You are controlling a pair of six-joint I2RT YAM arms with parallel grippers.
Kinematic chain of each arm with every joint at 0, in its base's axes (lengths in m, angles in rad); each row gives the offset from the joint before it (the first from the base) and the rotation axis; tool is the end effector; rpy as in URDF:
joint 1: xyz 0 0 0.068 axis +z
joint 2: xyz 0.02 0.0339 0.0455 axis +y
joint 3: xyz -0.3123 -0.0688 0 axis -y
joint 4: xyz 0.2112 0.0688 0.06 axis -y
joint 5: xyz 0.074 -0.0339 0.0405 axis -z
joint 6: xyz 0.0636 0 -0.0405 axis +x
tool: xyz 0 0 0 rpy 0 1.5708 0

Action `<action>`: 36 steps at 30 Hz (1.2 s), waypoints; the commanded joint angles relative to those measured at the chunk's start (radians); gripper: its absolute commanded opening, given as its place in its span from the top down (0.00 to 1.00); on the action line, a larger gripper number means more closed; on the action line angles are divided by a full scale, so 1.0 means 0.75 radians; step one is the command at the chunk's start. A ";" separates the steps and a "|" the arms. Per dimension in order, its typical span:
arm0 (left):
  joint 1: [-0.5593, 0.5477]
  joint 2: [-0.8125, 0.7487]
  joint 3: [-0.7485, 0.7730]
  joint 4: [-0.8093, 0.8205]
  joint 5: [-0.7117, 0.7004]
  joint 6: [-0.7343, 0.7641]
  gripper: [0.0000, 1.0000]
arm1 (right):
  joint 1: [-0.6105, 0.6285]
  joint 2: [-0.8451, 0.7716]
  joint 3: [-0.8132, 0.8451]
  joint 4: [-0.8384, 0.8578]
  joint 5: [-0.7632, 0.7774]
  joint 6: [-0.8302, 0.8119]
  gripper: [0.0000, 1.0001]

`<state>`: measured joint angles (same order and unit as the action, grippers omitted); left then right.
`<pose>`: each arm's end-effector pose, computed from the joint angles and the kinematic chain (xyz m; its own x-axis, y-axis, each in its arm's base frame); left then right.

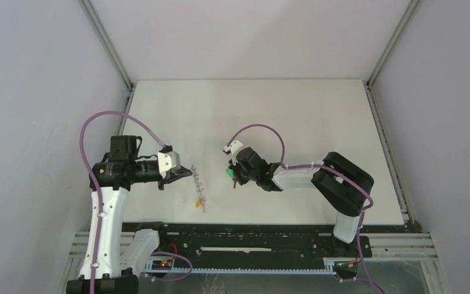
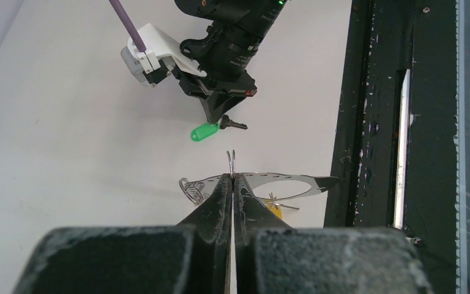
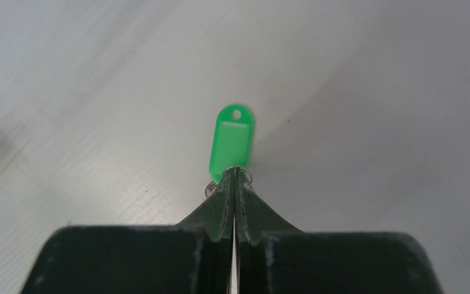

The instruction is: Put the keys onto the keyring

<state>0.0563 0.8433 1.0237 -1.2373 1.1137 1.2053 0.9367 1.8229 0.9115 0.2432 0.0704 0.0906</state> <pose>0.0626 -0.0536 0.3548 0.0774 0.4172 -0.9055 0.9606 0.2121 0.1798 0.2303 0.3056 0.2006 -0.4353 -0.4396 -0.7857 -0.7345 0.6780 0.0276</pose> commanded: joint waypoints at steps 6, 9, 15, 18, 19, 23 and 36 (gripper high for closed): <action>-0.009 -0.006 0.087 -0.013 0.052 0.020 1.00 | -0.052 -0.044 0.042 -0.021 -0.111 0.040 1.00; -0.012 -0.004 0.088 -0.022 0.058 0.040 1.00 | -0.053 -0.128 -0.017 0.020 -0.153 0.019 1.00; -0.029 -0.004 0.074 -0.091 0.112 0.096 1.00 | 0.063 -0.500 -0.356 0.441 -0.209 -0.307 1.00; -0.053 -0.016 0.041 -0.091 0.136 0.101 1.00 | 0.062 -0.613 -0.362 0.373 -0.273 -0.286 1.00; -0.063 -0.023 0.029 -0.089 0.139 0.101 1.00 | 0.060 -0.643 -0.363 0.357 -0.301 -0.279 1.00; -0.107 -0.071 -0.010 -0.017 0.136 0.028 1.00 | 0.041 -0.681 -0.366 0.326 -0.270 -0.204 1.00; -0.110 -0.106 -0.031 0.071 0.133 -0.056 1.00 | -0.117 -0.265 -0.315 0.477 -0.421 -0.078 0.42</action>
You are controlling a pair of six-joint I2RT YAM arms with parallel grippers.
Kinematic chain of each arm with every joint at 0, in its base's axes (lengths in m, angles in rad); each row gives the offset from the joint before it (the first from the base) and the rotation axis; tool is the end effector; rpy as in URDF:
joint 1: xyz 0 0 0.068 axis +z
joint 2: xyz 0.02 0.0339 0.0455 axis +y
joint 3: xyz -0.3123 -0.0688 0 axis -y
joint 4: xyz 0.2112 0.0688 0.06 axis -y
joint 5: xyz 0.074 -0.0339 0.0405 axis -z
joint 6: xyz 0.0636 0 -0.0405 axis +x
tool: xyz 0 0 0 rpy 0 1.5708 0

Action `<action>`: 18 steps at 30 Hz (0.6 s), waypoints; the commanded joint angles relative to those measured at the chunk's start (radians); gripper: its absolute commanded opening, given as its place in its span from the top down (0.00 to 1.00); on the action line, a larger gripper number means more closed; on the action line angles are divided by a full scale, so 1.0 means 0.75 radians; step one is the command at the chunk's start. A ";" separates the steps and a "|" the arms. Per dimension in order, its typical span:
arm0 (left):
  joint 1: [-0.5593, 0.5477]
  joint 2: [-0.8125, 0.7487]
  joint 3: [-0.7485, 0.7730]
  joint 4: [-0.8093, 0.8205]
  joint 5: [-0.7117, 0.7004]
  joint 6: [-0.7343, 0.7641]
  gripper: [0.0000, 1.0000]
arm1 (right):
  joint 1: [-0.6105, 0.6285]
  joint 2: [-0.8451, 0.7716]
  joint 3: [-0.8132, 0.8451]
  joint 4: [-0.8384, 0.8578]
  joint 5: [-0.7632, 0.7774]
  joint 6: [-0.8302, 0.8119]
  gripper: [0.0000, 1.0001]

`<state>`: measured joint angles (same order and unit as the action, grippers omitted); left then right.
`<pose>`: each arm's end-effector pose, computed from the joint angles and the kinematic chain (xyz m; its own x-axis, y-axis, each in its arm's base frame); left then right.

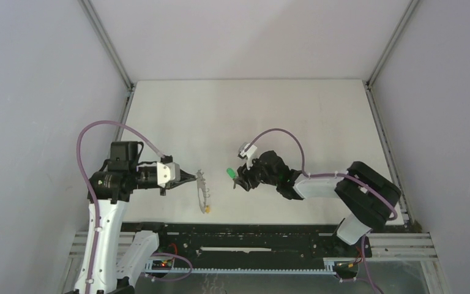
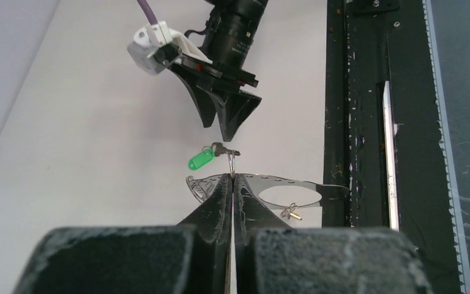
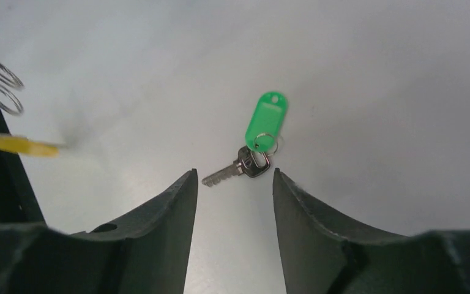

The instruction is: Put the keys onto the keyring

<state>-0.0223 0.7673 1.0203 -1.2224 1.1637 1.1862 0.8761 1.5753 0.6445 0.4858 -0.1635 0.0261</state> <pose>0.0395 -0.0593 0.3595 0.1804 0.3631 -0.9141 0.9623 0.1271 0.2404 0.1963 0.2518 0.2334 -0.2977 -0.3171 -0.9005 -0.8446 0.5272 0.0936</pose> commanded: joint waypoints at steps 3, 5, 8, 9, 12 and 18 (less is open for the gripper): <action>-0.005 -0.007 -0.029 0.047 0.069 -0.034 1.00 | -0.074 0.116 0.051 0.196 -0.168 0.023 0.44; -0.005 -0.009 -0.029 0.046 0.074 -0.033 1.00 | -0.095 0.152 0.054 0.225 -0.205 0.031 0.44; -0.005 -0.007 -0.029 0.046 0.082 -0.032 1.00 | -0.122 0.214 0.075 0.243 -0.263 0.034 0.45; -0.005 -0.006 -0.027 0.045 0.083 -0.031 1.00 | -0.128 0.233 0.081 0.246 -0.271 0.036 0.45; -0.005 -0.004 -0.023 0.047 0.083 -0.030 1.00 | -0.139 0.273 0.090 0.278 -0.290 0.037 0.45; -0.005 -0.005 -0.021 0.050 0.081 -0.031 1.00 | -0.162 0.333 0.116 0.297 -0.305 0.027 0.44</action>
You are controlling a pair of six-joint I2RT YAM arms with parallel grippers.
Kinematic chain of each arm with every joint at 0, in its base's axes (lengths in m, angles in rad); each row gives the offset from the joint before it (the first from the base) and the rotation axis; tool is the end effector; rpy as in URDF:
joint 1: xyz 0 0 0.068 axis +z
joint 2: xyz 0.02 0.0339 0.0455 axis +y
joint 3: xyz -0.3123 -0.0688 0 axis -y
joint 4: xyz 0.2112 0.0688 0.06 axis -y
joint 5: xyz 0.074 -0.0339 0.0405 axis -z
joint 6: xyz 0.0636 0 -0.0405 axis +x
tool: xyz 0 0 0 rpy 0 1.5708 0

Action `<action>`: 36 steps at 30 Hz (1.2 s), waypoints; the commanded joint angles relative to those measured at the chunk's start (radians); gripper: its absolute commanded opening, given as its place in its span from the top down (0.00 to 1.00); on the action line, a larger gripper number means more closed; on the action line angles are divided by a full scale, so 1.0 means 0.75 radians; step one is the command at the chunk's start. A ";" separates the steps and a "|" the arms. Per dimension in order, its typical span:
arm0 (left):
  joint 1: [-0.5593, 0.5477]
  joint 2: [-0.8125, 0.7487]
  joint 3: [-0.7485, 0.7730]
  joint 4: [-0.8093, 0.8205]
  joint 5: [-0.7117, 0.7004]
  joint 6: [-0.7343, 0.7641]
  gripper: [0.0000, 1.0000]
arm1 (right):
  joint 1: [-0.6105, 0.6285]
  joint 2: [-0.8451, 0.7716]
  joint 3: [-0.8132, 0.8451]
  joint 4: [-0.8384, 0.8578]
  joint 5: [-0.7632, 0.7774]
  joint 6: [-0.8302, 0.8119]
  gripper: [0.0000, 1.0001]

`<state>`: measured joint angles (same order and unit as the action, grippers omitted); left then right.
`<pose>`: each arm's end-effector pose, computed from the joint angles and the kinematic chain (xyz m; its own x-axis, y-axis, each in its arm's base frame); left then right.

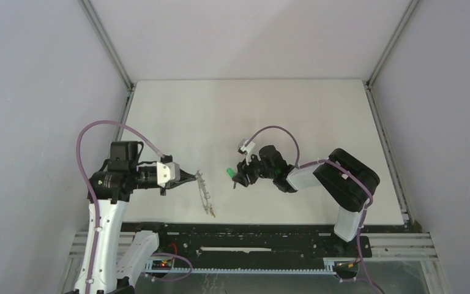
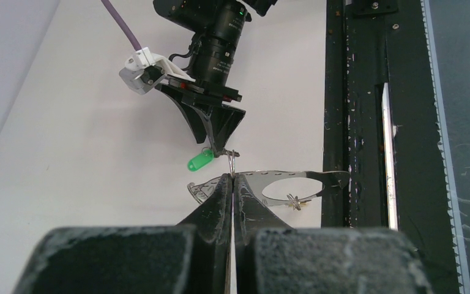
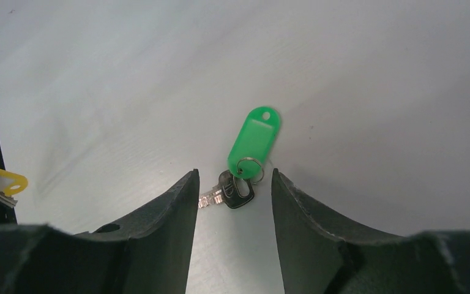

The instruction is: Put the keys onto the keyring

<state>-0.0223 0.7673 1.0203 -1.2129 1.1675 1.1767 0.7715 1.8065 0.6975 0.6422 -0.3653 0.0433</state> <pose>0.0401 -0.0594 0.3602 0.1807 0.3584 -0.9159 0.9620 0.1293 0.2403 0.2421 0.2672 0.1948 -0.3604 -0.2941 -0.8852 -0.8651 0.4603 0.1993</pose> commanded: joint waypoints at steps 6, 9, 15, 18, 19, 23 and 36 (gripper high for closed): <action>-0.005 -0.005 -0.013 0.036 0.077 -0.023 1.00 | -0.037 0.062 0.046 0.082 -0.050 -0.006 0.44; -0.005 -0.003 -0.009 0.036 0.076 -0.023 1.00 | -0.037 0.083 0.046 0.075 -0.069 -0.019 0.46; -0.005 0.000 0.002 0.036 0.060 -0.025 1.00 | -0.027 0.107 0.046 0.060 -0.106 -0.039 0.57; -0.005 0.000 0.005 0.038 0.057 -0.027 1.00 | -0.021 0.099 0.046 0.037 -0.117 -0.053 0.66; -0.005 0.000 0.004 0.038 0.057 -0.027 1.00 | -0.019 0.094 0.046 0.027 -0.112 -0.054 0.68; -0.005 0.000 0.000 0.045 0.055 -0.028 1.00 | -0.011 0.072 0.046 -0.008 -0.094 -0.054 0.72; -0.005 -0.005 -0.008 0.067 0.056 -0.057 1.00 | 0.000 -0.042 0.046 -0.065 -0.096 -0.111 1.00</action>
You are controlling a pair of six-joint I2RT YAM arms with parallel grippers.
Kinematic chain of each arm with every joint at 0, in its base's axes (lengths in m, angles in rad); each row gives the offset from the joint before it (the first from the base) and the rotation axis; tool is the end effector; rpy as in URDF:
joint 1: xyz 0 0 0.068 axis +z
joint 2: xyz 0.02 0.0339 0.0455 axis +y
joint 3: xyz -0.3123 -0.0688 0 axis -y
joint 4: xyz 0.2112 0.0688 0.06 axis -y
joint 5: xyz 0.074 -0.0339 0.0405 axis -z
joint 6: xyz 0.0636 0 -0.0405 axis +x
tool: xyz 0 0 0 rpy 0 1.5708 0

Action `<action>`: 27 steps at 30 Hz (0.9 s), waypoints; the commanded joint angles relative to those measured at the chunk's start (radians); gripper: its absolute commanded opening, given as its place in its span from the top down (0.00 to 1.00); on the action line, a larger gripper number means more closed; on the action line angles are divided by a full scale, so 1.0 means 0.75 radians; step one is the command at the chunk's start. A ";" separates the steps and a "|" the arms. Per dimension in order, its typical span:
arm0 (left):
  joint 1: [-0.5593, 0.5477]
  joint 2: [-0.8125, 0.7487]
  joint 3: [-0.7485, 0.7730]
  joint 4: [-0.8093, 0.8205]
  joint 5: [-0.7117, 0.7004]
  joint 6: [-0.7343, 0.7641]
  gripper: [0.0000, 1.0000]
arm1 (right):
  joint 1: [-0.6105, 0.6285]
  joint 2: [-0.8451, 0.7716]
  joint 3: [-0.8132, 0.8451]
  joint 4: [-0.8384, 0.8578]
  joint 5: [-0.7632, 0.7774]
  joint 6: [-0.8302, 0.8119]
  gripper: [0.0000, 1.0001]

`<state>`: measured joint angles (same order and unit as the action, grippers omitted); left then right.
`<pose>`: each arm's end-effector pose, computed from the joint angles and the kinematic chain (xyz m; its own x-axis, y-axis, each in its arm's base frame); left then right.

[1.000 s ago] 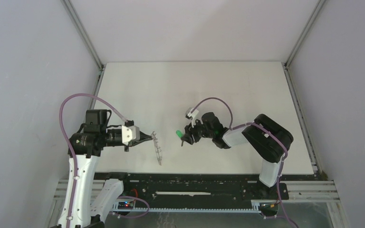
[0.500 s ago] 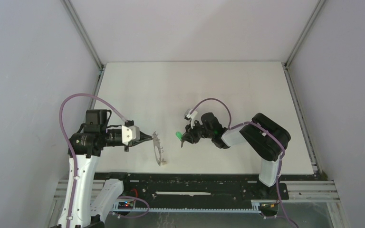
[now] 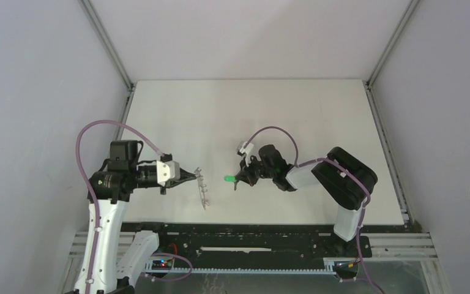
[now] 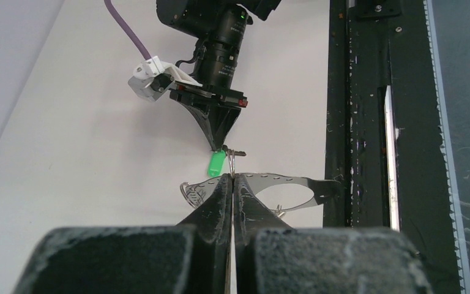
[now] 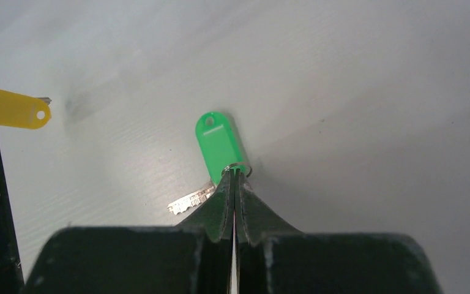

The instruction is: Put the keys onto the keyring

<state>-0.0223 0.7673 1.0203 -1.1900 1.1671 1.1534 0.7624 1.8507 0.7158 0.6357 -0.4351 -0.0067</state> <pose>0.0420 -0.0594 0.3615 0.1792 0.3552 -0.9175 0.9607 0.1379 0.2410 0.2458 0.2718 0.1845 -0.3402 -0.3333 -0.8793 -0.8962 0.3980 0.1959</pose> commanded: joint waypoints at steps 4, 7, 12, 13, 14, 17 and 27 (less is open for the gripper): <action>-0.008 -0.001 -0.019 0.041 0.098 -0.054 1.00 | 0.059 -0.281 -0.008 -0.133 0.037 -0.106 1.00; -0.023 0.002 -0.031 0.043 0.130 -0.075 1.00 | 0.131 -0.479 -0.052 -0.180 0.120 -0.170 1.00; -0.091 -0.019 -0.062 0.047 0.185 -0.078 1.00 | 0.318 -0.787 -0.079 -0.338 0.326 -0.306 1.00; -0.113 -0.021 -0.060 0.046 0.185 -0.076 1.00 | 0.339 -0.830 -0.079 -0.375 0.359 -0.324 1.00; -0.133 -0.019 -0.057 0.048 0.178 -0.075 1.00 | 0.345 -0.881 -0.081 -0.409 0.380 -0.332 1.00; -0.148 -0.005 -0.045 0.049 0.174 -0.072 1.00 | 0.300 -0.874 -0.081 -0.464 0.359 -0.318 0.99; -0.148 -0.032 -0.073 0.052 0.140 -0.073 1.00 | 0.179 -0.432 -0.016 -0.288 0.322 -0.154 0.52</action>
<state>-0.1287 0.7578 0.9741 -1.1728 1.2419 1.1065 0.8879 1.4284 0.6678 0.3725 -0.2310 -0.1680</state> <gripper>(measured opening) 0.008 0.478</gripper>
